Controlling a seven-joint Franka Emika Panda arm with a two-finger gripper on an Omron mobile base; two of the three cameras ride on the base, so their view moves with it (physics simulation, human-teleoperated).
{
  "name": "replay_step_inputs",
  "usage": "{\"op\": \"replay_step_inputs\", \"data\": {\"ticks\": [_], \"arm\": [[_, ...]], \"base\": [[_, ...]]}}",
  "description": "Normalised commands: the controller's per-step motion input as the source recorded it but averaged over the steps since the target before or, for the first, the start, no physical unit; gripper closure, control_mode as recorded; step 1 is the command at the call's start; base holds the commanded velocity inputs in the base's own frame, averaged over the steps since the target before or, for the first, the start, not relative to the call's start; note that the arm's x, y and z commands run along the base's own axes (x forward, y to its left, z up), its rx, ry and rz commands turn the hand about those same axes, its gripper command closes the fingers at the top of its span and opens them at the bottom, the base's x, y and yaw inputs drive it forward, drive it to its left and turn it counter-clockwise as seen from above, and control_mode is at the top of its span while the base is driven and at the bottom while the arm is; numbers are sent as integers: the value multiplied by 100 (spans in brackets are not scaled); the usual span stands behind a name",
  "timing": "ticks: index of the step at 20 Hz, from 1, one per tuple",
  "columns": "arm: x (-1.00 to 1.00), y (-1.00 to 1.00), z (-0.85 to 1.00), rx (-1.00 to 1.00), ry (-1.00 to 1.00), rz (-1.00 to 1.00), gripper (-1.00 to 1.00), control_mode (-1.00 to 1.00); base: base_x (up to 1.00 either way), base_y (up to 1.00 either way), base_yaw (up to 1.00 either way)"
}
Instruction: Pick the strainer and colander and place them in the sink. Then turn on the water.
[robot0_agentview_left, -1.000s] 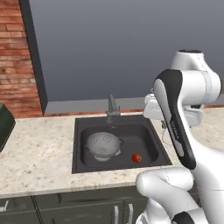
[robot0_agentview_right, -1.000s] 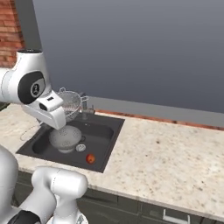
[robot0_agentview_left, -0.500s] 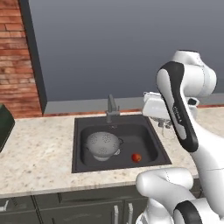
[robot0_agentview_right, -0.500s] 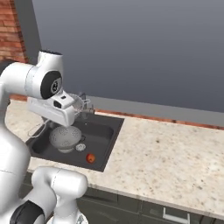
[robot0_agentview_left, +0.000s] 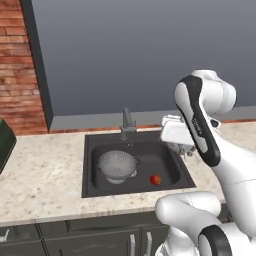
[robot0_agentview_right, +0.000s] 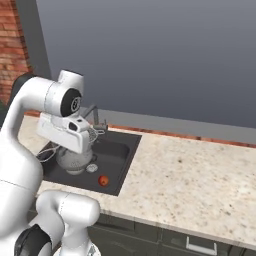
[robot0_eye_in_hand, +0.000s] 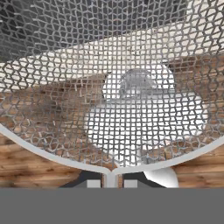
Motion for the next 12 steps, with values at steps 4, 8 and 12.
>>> {"op": "replay_step_inputs", "data": {"ticks": [4, 8, 12], "arm": [[0, 0, -29, 0, 13, 2, 100, -100], [0, 0, -31, 0, 12, 2, 100, -100], [0, 0, -28, 0, 11, 3, 100, -100]], "base": [[0, 0, 0], [0, 0, 0], [0, 0, 0]]}}
